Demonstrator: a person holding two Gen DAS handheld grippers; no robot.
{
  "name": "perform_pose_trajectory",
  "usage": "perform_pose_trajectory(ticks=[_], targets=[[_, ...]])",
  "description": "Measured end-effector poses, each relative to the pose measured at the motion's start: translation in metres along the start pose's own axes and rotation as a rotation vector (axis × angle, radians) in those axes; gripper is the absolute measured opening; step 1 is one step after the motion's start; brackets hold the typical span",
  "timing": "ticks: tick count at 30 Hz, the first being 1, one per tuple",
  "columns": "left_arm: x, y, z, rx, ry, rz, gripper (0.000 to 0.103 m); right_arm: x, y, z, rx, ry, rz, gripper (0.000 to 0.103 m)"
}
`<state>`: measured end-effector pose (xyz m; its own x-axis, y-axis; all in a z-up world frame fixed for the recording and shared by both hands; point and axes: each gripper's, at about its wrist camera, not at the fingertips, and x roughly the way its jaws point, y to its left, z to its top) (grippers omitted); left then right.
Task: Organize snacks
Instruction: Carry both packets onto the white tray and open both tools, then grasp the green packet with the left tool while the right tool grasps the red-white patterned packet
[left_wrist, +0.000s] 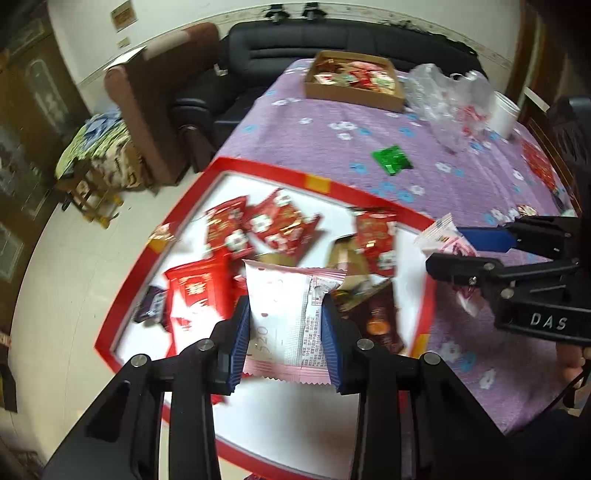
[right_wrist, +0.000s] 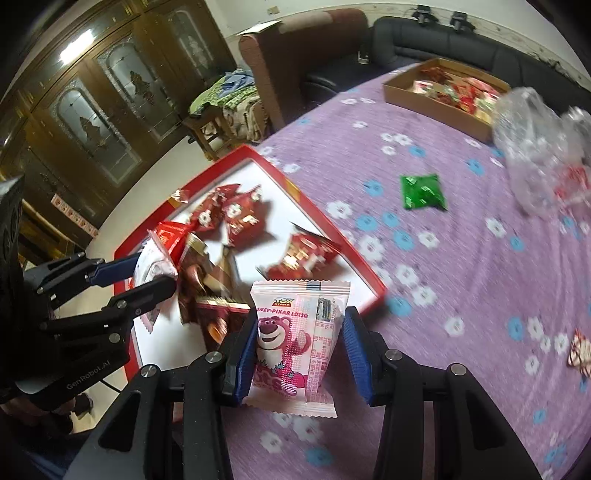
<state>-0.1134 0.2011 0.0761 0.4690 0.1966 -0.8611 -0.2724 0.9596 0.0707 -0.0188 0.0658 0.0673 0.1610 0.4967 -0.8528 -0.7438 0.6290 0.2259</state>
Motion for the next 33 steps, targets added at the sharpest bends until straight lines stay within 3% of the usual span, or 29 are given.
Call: perform_pose_trajectory(ticks=[12,19,24,26,33], targets=[[0.009,0.026,-0.004,-0.045,0.026,0.030,0.034,0.021,0.051,0.026,-0.130,0.017,0.010,0.045],[0.016,0.031,-0.001,-0.079,0.051,0.081,0.038,0.019,0.062,0.029,-0.163,0.001,0.020,0.051],[0.018,0.034,0.000,-0.101,0.064,0.096,0.054,0.017,0.049,0.029,-0.107,-0.002,0.027,0.056],[0.017,0.034,0.001,-0.103,0.059,0.100,0.055,0.016,0.039,0.028,-0.071,-0.005,0.019,0.056],[0.015,0.018,0.022,-0.069,0.040,0.097,0.060,0.001,-0.043,0.003,0.222,-0.029,0.018,0.056]])
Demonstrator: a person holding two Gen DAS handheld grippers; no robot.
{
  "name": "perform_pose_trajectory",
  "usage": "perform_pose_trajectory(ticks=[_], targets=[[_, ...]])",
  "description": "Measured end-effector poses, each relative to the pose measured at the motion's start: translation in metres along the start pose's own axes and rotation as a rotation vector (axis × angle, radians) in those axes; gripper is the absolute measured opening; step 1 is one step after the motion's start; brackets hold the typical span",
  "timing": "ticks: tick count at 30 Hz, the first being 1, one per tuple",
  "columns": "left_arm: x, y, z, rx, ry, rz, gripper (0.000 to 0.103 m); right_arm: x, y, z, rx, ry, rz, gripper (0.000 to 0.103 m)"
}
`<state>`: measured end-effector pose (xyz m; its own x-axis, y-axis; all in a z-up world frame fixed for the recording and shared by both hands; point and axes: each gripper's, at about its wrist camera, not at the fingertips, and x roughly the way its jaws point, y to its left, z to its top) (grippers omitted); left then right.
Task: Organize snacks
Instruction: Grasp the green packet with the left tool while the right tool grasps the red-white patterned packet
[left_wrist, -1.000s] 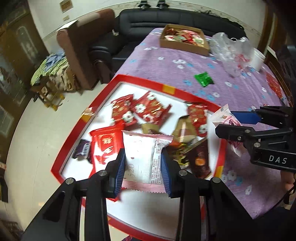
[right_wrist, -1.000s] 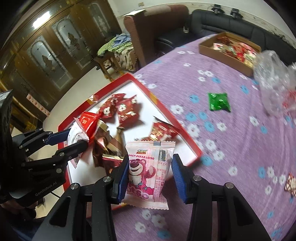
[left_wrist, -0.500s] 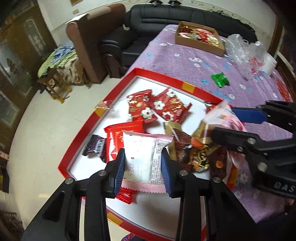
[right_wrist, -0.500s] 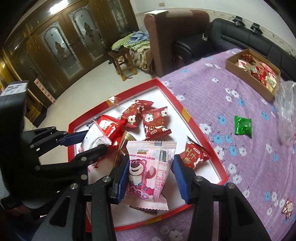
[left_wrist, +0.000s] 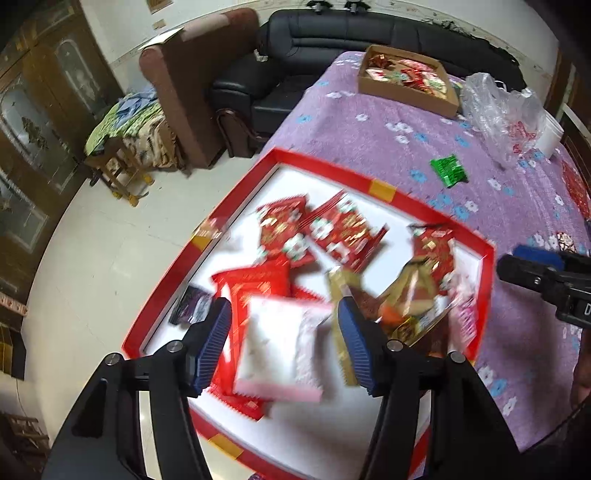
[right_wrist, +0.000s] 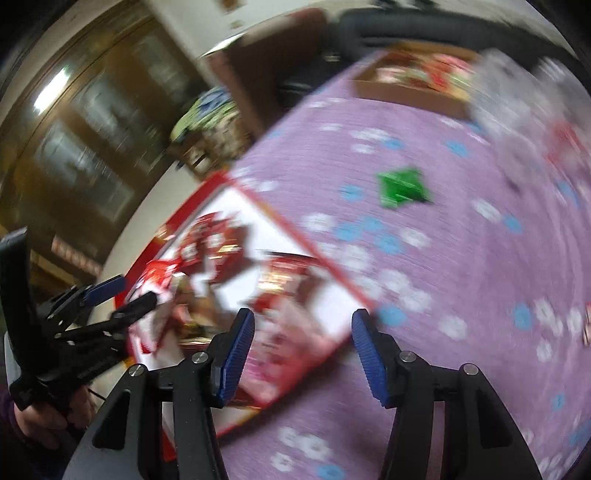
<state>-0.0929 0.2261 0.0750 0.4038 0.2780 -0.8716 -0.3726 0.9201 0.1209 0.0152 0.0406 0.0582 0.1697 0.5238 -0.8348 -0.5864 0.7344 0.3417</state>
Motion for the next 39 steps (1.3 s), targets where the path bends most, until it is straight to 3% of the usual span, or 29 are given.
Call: perform_pose_trajectory(ticks=[4,8,12,16,23,27,29,30,32,34,35,39], targets=[[0.001,-0.028,0.031,0.057,-0.012,-0.043,0.060,-0.024,-0.063,-0.020,0.170,-0.033,-0.051,0.057],[0.008,-0.070,0.069,0.136,-0.042,-0.068,0.075,-0.052,-0.116,-0.051,0.311,-0.068,-0.106,0.057],[0.029,-0.114,0.105,0.238,-0.067,-0.081,0.075,-0.080,-0.154,-0.089,0.423,-0.099,-0.157,0.057],[0.064,-0.154,0.138,0.346,-0.040,-0.122,0.075,-0.110,-0.190,-0.137,0.553,-0.122,-0.218,0.057],[0.105,-0.191,0.158,0.460,-0.011,-0.159,0.075,-0.144,-0.230,-0.200,0.739,-0.158,-0.263,0.057],[0.127,-0.199,0.152,0.491,0.083,-0.254,0.076,-0.143,-0.231,-0.198,0.731,-0.152,-0.279,0.059],[0.128,-0.194,0.150,0.448,0.071,-0.310,0.074,-0.140,-0.227,-0.190,0.700,-0.146,-0.280,0.059],[0.131,-0.192,0.149,0.424,0.093,-0.347,0.071,-0.138,-0.226,-0.187,0.686,-0.144,-0.280,0.059],[0.127,-0.190,0.148,0.409,0.063,-0.350,0.056,-0.132,-0.220,-0.176,0.645,-0.139,-0.283,0.059],[0.125,-0.188,0.149,0.382,0.066,-0.377,0.048,-0.125,-0.213,-0.164,0.596,-0.127,-0.282,0.056],[0.123,-0.188,0.149,0.367,0.073,-0.398,0.039,-0.121,-0.211,-0.157,0.570,-0.117,-0.278,0.056],[0.113,-0.200,0.135,0.375,0.114,-0.449,0.037,-0.110,-0.209,-0.140,0.524,-0.101,-0.275,0.056]])
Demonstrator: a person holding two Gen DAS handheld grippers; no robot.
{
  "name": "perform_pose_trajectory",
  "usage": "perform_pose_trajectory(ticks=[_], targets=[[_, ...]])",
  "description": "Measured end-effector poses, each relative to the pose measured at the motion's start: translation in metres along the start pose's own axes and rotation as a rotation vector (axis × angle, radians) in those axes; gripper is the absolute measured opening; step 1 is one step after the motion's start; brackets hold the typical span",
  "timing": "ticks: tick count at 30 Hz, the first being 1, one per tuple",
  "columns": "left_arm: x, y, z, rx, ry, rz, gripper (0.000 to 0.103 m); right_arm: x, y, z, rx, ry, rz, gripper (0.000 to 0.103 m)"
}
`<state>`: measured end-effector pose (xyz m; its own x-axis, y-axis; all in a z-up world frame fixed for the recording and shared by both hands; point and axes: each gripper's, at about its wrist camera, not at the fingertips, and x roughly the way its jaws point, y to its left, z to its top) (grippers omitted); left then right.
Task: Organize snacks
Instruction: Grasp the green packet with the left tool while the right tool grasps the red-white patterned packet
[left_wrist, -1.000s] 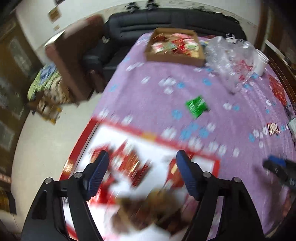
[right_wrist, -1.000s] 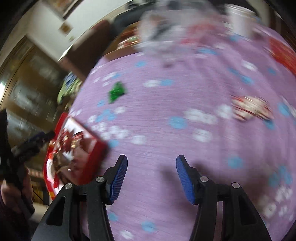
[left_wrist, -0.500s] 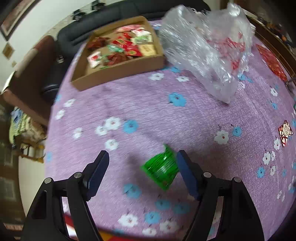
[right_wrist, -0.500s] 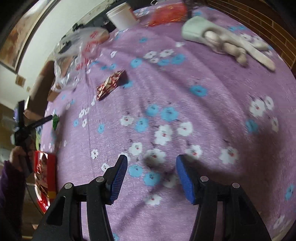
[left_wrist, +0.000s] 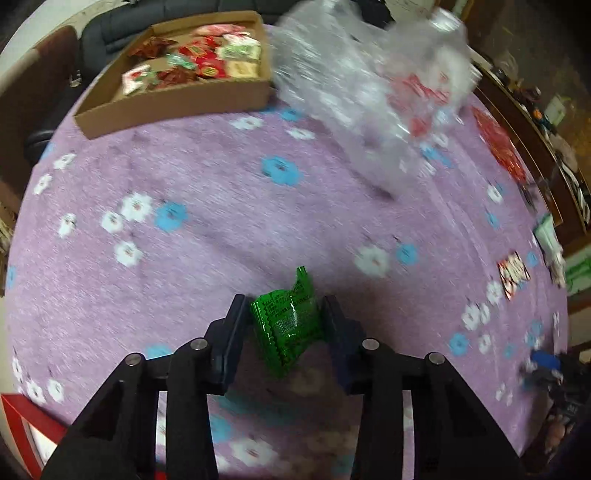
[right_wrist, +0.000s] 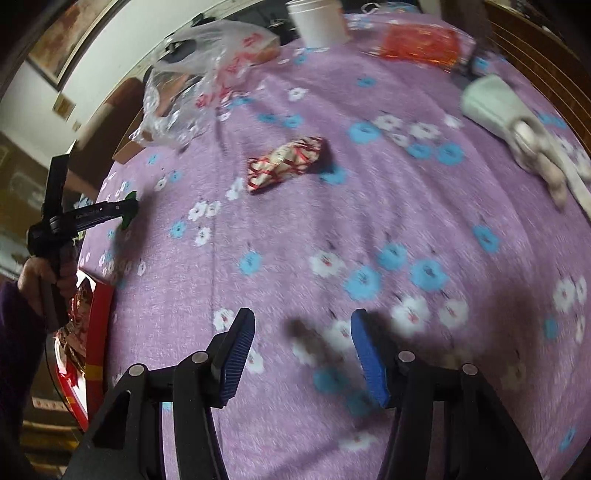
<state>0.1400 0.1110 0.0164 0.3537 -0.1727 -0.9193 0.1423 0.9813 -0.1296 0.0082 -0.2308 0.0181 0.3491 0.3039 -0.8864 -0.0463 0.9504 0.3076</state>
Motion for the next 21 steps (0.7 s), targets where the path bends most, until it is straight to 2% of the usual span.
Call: perform_pose_trajectory(ticks=[7,11,17,21], targets=[[-0.006,-0.068,-0.042,0.064,0.040,-0.075,0.037,0.012,0.003,0.035,-0.053,-0.017,-0.020,0.055],[-0.014,-0.097,-0.069,0.036,0.060,-0.112,0.037,0.020,0.006,0.061,-0.079,-0.040,-0.025,0.056],[-0.025,-0.114,-0.102,-0.003,0.062,-0.121,0.037,0.036,0.008,0.100,-0.081,-0.048,-0.014,0.059],[-0.030,-0.118,-0.117,-0.026,0.074,-0.133,0.037,0.045,0.014,0.121,-0.113,-0.098,-0.020,0.059]])
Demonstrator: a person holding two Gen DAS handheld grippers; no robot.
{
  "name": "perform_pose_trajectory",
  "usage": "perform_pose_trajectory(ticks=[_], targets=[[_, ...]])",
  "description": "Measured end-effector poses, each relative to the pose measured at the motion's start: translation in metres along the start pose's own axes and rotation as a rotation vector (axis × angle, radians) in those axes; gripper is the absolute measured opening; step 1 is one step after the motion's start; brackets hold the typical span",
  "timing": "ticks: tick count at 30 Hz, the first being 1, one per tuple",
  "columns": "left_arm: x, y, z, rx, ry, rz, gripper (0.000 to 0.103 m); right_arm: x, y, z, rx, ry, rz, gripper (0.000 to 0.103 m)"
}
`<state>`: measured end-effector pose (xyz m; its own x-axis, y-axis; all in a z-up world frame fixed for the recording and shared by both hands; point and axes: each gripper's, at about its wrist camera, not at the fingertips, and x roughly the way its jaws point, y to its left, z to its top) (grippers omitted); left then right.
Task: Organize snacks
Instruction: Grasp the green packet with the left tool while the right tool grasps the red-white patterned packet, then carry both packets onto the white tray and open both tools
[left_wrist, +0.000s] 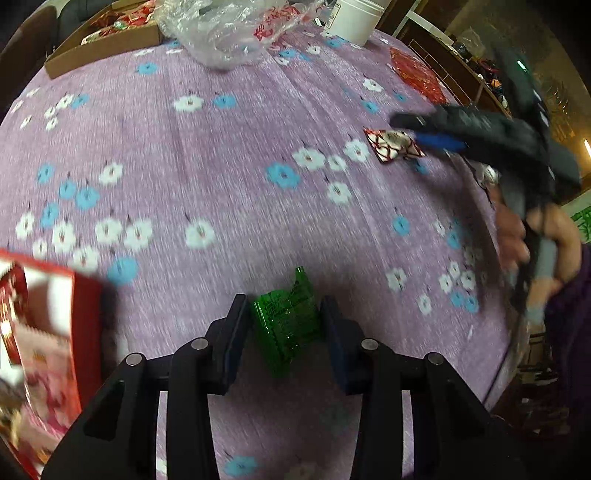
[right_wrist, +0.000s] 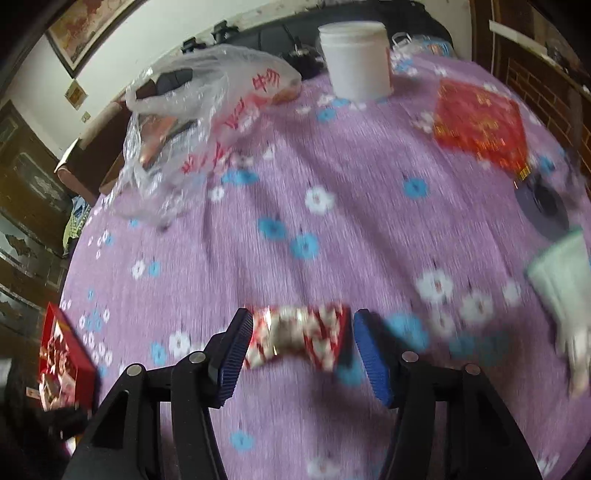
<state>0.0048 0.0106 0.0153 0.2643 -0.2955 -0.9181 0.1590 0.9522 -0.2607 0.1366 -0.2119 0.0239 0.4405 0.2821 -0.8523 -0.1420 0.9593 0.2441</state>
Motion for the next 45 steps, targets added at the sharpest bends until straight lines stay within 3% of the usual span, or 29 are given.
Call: perform_pose_trajectory(ticks=[5,7,14,18,21,26,29,32,34,36,45], targets=[[-0.001,-0.005,-0.009,-0.009,0.010,0.003,0.037,0.018,0.009,0.004,-0.004,0.022,0.036,0.059],[-0.002,-0.005,-0.012,-0.016,0.010,0.002,0.037,0.015,0.010,-0.003,0.027,0.049,0.106,0.055],[-0.003,-0.003,-0.019,-0.016,0.006,-0.004,0.037,-0.012,0.025,-0.063,-0.034,0.210,0.253,0.057],[-0.007,0.001,-0.023,-0.004,0.004,-0.005,0.037,-0.032,0.029,-0.058,-0.100,0.093,0.175,0.057],[-0.006,-0.003,-0.022,0.017,0.009,0.007,0.037,-0.028,0.046,-0.039,-0.213,0.067,0.113,0.057],[-0.003,-0.009,-0.019,0.036,0.004,0.015,0.038,0.003,0.075,-0.025,-0.449,0.104,0.013,0.057],[-0.003,-0.011,-0.021,0.043,-0.008,0.020,0.038,0.022,0.078,-0.029,-0.516,0.172,0.010,0.056],[-0.002,-0.011,-0.022,0.037,-0.017,0.021,0.038,0.025,0.075,-0.031,-0.504,0.176,0.010,0.054],[-0.002,-0.010,-0.022,0.029,-0.021,0.019,0.038,0.023,0.073,-0.032,-0.486,0.167,-0.007,0.040],[-0.003,-0.009,-0.023,0.023,-0.024,0.017,0.038,0.021,0.069,-0.033,-0.466,0.162,-0.012,0.036],[-0.006,-0.010,-0.031,0.009,-0.025,0.039,0.037,-0.006,0.030,-0.062,-0.218,0.178,0.113,0.031]])
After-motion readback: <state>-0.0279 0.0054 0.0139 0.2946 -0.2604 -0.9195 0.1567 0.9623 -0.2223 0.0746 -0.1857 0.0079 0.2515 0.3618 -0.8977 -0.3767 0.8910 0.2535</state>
